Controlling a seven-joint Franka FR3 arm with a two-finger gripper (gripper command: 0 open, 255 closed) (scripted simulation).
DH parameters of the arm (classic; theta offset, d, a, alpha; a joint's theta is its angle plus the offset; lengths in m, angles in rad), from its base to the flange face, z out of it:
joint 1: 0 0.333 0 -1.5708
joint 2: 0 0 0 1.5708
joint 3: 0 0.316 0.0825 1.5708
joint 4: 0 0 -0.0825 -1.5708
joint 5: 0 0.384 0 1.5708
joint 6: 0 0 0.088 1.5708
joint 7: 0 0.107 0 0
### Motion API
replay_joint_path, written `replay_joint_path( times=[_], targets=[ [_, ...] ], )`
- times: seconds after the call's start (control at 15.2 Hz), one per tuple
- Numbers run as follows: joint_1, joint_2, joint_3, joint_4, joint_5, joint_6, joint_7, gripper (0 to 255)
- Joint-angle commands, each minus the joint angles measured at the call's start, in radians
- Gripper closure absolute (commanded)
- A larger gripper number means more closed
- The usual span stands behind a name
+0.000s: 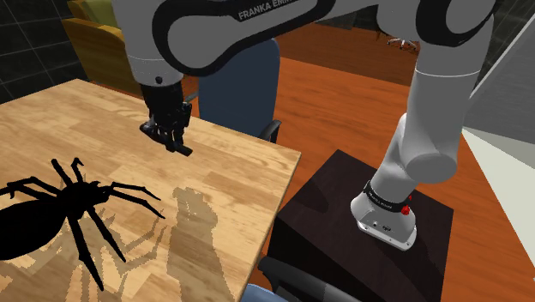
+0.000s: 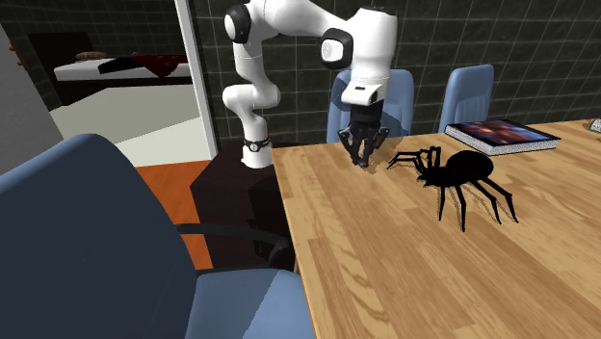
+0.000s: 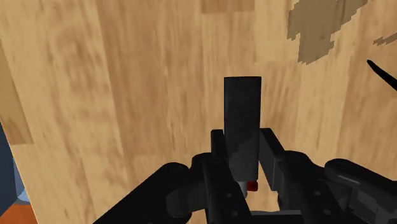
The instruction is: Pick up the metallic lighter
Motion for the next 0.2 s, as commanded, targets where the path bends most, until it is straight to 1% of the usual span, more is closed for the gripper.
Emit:
replay_joint_path(
  times=[0.0, 0.13],
  targets=[
    [-0.001, -0.008, 0.002, 0.018, 0.004, -0.025, -0.003, 255],
    [-0.001, -0.008, 0.002, 0.019, 0.005, -0.027, -0.003, 255]
  ],
)
